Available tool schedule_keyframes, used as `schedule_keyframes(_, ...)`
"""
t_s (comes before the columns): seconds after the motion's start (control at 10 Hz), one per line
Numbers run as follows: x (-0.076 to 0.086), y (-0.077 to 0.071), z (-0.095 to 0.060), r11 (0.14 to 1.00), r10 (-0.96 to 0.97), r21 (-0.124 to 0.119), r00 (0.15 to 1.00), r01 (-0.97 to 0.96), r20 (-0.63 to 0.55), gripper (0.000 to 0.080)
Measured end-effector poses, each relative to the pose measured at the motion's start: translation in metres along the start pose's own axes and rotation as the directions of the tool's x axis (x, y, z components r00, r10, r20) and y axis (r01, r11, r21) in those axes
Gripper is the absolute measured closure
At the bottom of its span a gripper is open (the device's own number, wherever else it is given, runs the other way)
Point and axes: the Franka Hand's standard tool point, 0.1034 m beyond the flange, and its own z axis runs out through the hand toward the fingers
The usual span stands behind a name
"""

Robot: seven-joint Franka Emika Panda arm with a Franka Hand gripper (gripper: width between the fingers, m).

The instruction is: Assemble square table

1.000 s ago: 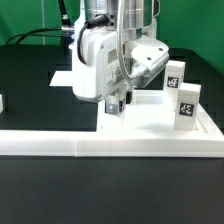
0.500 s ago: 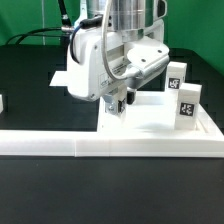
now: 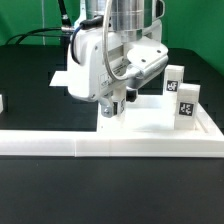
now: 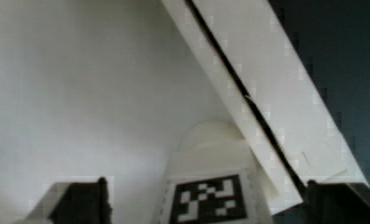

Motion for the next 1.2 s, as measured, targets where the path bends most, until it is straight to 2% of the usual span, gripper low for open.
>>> schedule_keyframes(0.1,0.000,0.000,0.000,1.000,0.000,0.000,1.000,0.000,0.000,0.0172)
schedule_keyframes(0.2,-0.001,0.001,-0.002,0.999,-0.054,0.000,0.999,0.054,0.004,0.0172)
schedule_keyframes(0.4,-0.003,0.013,-0.024,0.994,-0.106,0.000,0.994,0.106,0.035,0.0154)
schedule_keyframes(0.6,-0.013,0.016,-0.043,0.993,-0.116,0.015,0.991,0.115,0.063,0.0151)
schedule_keyframes(0.7,-0.010,0.016,-0.039,0.993,-0.114,0.011,0.992,0.114,0.057,0.0151)
schedule_keyframes(1.2,-0.010,0.017,-0.037,0.993,-0.115,0.009,0.992,0.115,0.054,0.0151)
